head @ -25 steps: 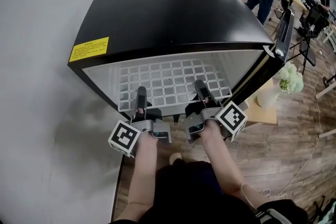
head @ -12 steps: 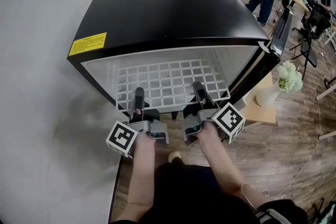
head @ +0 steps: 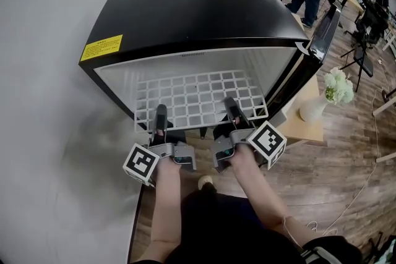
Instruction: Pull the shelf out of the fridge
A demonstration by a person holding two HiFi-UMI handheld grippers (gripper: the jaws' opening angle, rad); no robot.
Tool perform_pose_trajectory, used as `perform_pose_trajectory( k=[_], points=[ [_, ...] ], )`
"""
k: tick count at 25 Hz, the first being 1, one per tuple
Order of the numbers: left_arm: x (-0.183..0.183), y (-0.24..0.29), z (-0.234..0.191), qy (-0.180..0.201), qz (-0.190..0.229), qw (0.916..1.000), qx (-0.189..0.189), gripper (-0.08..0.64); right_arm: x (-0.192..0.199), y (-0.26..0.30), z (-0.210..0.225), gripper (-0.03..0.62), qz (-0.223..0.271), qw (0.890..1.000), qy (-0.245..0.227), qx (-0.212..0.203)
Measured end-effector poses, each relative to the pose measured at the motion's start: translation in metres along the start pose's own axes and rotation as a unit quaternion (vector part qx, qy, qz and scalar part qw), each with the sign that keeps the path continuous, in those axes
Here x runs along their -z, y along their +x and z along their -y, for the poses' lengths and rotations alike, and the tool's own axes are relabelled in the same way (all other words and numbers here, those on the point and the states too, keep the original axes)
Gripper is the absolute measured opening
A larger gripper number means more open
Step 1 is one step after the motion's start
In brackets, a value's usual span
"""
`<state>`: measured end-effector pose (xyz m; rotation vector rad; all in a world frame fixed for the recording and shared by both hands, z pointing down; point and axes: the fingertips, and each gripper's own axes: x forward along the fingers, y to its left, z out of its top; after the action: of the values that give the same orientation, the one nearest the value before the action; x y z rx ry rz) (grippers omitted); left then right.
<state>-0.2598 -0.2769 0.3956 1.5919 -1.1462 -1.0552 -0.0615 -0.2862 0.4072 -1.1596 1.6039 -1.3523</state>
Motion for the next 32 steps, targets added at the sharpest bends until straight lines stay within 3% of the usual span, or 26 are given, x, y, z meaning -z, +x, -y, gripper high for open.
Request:
perform_pose_trajectory(
  k=[32],
  points=[
    [0.0008, -0.0023, 0.0023, 0.004, -0.015, 0.9998, -0.015, 0.038, -0.0003, -0.0045, -0.0027, 0.017, 0.006, 1.0, 0.008, 0.009]
  ],
)
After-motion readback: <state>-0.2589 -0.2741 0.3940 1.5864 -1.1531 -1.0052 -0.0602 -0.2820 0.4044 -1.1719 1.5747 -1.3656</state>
